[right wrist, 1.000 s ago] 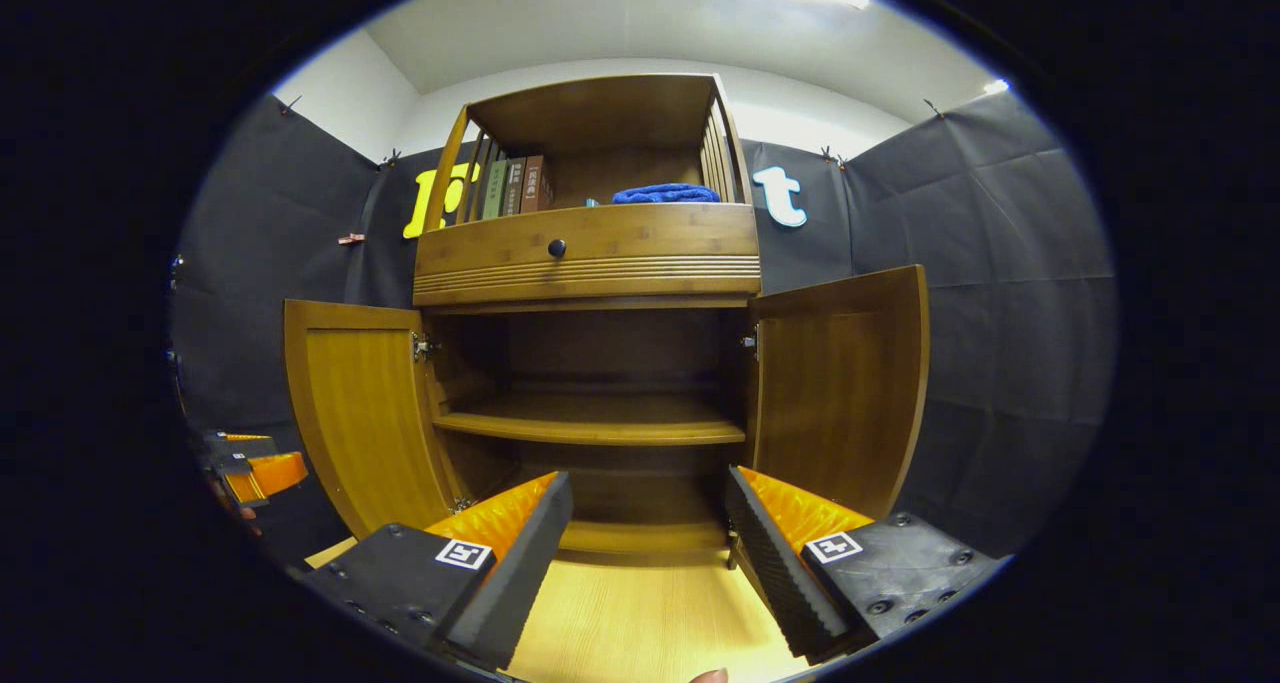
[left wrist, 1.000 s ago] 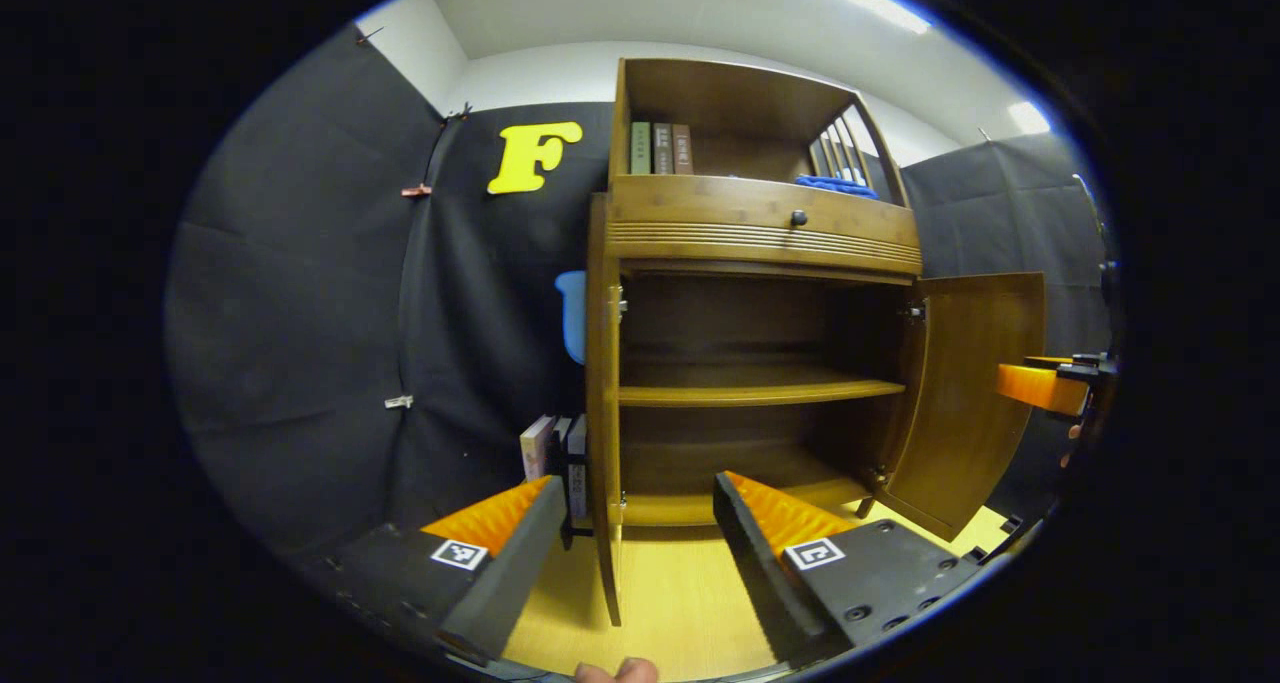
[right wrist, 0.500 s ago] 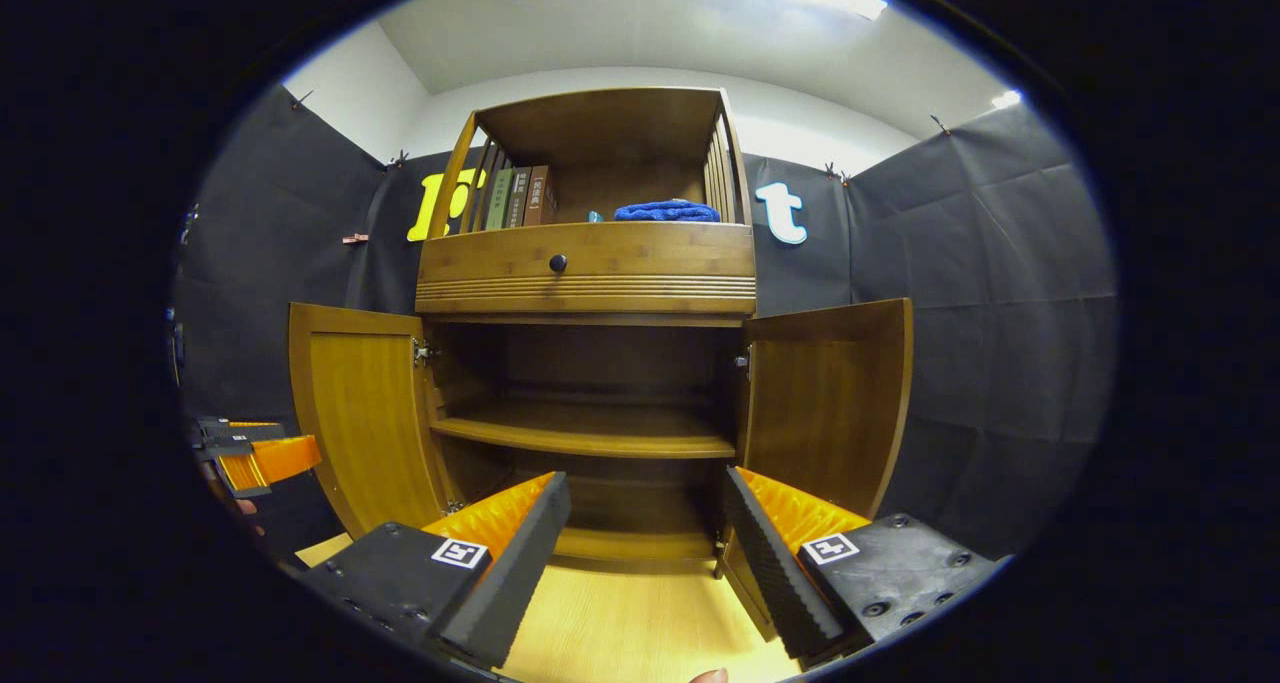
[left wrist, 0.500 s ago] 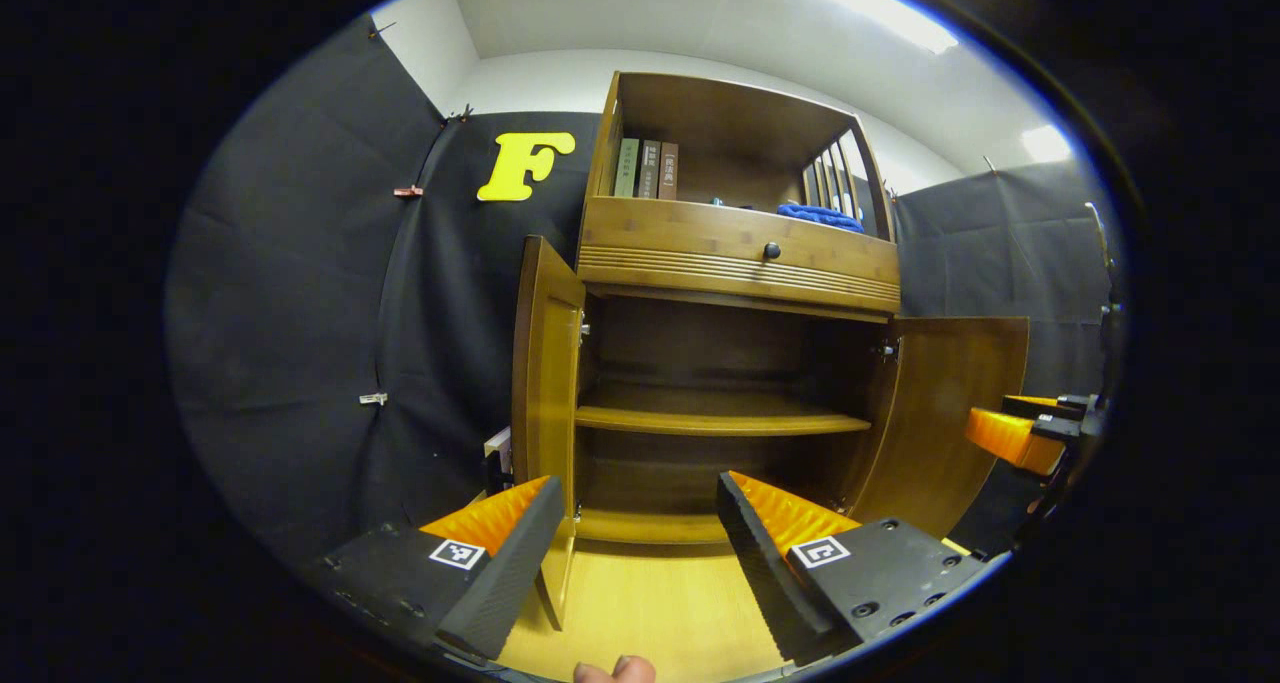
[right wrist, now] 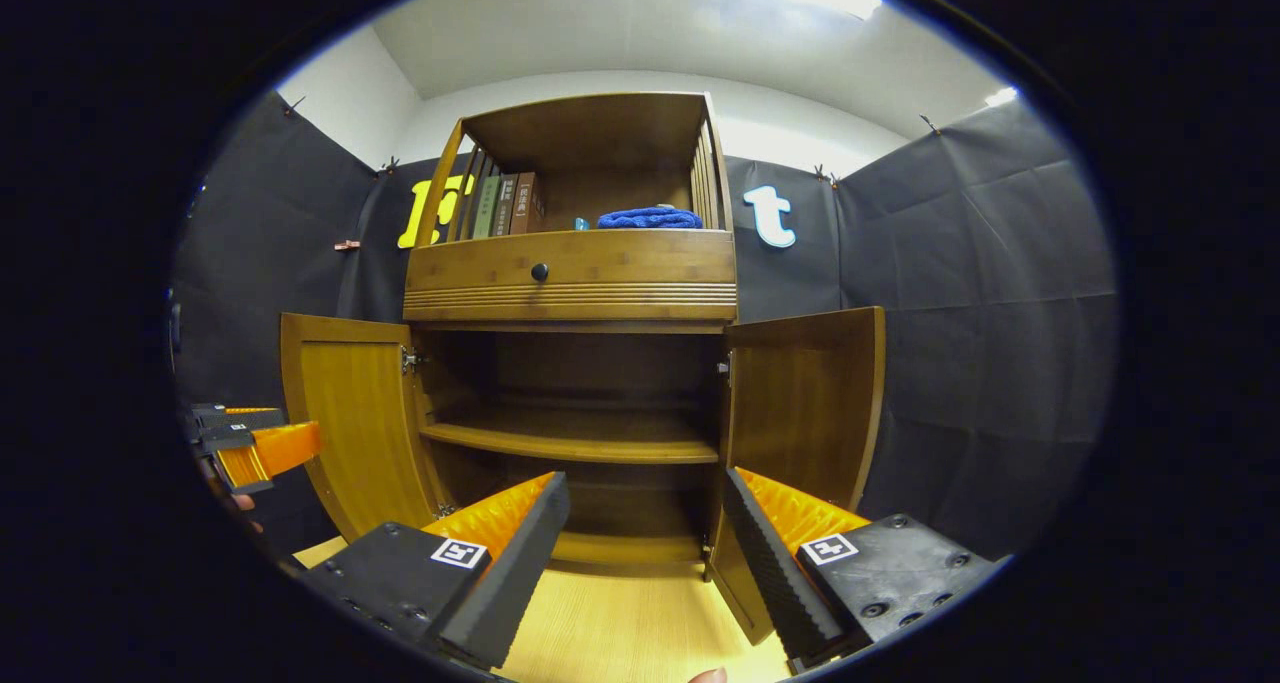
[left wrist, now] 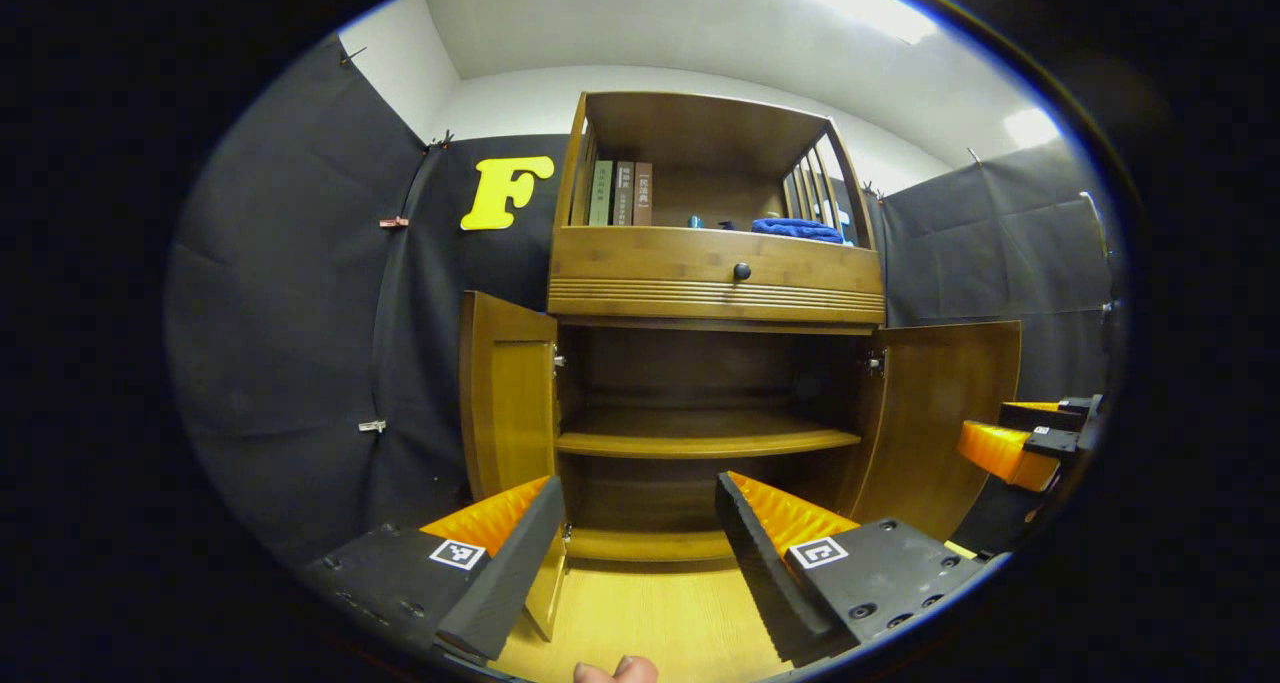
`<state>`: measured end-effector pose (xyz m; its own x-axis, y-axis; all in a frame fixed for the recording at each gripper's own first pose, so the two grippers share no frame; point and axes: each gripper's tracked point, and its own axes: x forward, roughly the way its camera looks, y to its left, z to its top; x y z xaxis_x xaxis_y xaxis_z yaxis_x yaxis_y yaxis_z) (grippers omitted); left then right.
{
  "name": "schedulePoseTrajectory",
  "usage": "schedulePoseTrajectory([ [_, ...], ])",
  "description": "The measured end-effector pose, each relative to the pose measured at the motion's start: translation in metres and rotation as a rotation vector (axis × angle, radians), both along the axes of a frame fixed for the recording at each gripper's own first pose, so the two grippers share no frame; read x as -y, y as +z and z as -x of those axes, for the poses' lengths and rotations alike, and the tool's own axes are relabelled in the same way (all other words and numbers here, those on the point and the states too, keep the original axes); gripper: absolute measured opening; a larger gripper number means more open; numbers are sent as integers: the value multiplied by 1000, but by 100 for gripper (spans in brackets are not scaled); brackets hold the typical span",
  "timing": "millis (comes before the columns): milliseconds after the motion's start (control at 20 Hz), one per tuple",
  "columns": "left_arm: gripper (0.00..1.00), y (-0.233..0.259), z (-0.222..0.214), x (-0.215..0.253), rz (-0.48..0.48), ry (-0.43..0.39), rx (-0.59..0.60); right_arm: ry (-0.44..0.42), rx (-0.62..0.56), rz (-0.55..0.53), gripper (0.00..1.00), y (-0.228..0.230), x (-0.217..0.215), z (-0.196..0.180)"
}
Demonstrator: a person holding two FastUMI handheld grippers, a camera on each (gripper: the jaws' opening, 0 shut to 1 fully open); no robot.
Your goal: Open the right door of the double-door shoe cabinet with the right hand, and open the left door with the left hand.
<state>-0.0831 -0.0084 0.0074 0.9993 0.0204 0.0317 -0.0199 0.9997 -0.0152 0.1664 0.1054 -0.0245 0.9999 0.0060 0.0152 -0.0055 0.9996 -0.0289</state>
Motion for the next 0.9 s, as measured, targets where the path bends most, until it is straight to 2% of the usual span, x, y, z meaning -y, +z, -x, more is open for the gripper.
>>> schedulePoseTrajectory([
  [150, 94, 3, 0, 11, -22, -20, 5, 0, 1, 8, 95, -1, 1, 2],
  [250, 94, 4, 0, 18, -35, -34, 7, -4, 3, 8, 98, -1, 4, 1],
  [300, 94, 5, -1, 19, -38, -39, 10, -4, 4, 8, 95, -1, 3, 1],
  [400, 94, 6, -2, 24, -38, -50, 15, -8, 5, 15, 98, -1, 4, 2],
  [500, 94, 6, -4, 24, -39, -52, 13, -12, 4, 21, 95, -1, 5, 0],
  [550, 94, 5, -5, 26, -38, -55, 13, -11, 4, 21, 98, -2, 4, 1],
  [650, 94, 5, -8, 27, -36, -60, 12, -15, 7, 25, 95, -2, 3, -1],
  [750, 94, 4, -9, 27, -39, -60, 7, -16, 4, 29, 95, -4, 2, 0],
  [800, 94, 3, -9, 27, -38, -62, 5, -15, 2, 29, 98, -5, 2, 0],
  [900, 94, 2, -11, 28, -35, -65, 2, -16, -3, 30, 96, -7, 1, -2],
])
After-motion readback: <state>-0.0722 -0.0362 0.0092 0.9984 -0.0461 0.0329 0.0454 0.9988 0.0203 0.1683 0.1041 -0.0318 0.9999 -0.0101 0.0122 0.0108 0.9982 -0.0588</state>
